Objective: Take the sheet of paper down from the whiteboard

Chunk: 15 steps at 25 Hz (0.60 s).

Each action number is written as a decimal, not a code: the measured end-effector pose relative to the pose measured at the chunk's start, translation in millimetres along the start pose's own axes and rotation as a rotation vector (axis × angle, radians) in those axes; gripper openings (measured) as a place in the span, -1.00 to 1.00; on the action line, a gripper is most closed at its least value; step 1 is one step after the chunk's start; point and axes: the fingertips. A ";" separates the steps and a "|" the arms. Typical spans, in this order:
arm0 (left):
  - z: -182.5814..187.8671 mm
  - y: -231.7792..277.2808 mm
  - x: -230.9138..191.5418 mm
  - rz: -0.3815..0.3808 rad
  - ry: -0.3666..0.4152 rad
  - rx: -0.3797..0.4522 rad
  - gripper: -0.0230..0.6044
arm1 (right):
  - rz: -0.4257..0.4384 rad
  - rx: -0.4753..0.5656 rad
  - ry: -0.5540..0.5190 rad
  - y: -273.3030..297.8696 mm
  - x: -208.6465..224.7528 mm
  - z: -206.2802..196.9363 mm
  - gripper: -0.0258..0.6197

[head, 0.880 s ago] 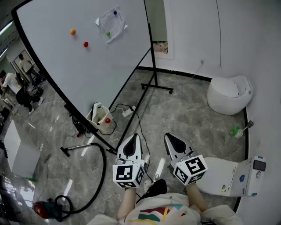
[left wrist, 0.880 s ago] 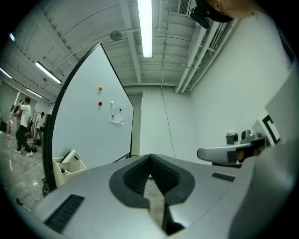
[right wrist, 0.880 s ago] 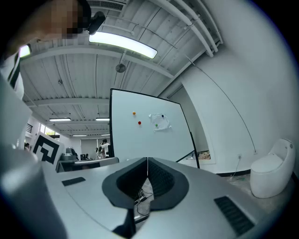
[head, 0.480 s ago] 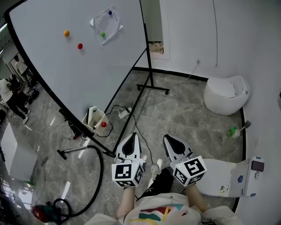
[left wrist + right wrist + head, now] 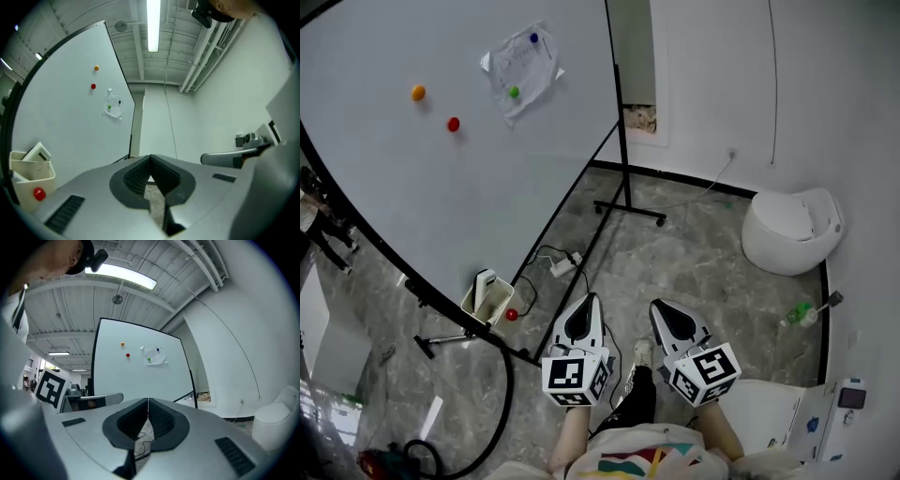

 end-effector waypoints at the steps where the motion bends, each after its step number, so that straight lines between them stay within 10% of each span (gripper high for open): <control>1: -1.4 21.0 -10.4 0.010 0.001 0.009 -0.78 | 0.010 0.002 -0.011 20.2 12.4 0.9 -0.87; 15: 18.6 300.9 -194.0 0.248 -0.003 0.099 -0.78 | 0.338 0.082 -0.217 380.1 131.2 82.0 -0.87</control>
Point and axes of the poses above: the fingertips, and each gripper's own axes: y forward along the fingers, x to its right, z out of its top, and after that the axes turned 7 degrees about x, right-handed
